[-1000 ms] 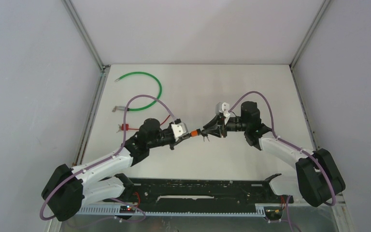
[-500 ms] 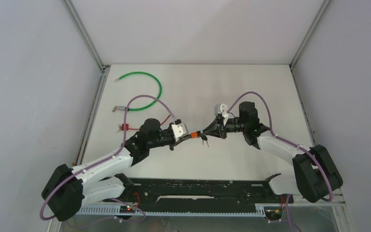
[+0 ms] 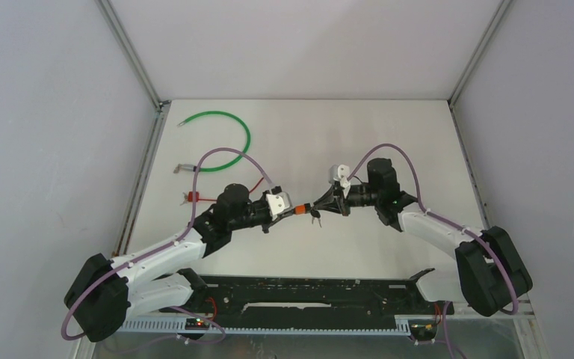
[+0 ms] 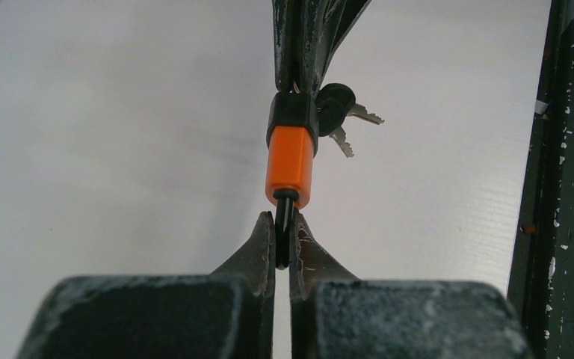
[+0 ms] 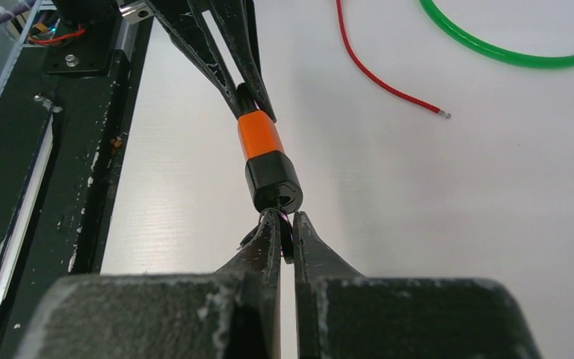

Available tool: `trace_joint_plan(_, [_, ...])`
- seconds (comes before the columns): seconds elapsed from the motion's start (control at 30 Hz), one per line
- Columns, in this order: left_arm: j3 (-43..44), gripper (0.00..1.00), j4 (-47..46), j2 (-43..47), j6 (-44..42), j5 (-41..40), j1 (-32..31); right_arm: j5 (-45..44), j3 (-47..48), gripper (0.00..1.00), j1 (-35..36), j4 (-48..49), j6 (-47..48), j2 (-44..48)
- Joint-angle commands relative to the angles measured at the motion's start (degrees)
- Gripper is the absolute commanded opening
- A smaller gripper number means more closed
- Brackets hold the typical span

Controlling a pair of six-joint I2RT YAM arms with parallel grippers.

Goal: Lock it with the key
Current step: Lock the lock.

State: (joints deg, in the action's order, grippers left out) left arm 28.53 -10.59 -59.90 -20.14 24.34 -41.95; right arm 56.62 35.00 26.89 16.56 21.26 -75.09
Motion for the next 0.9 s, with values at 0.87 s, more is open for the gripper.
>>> trace_joint_plan(0.87, [4.7,0.0,-3.3,1.0,-1.9,-3.6,0.0,-26.1,-5.0,0.0,-7.0,5.8,-7.7,7.1])
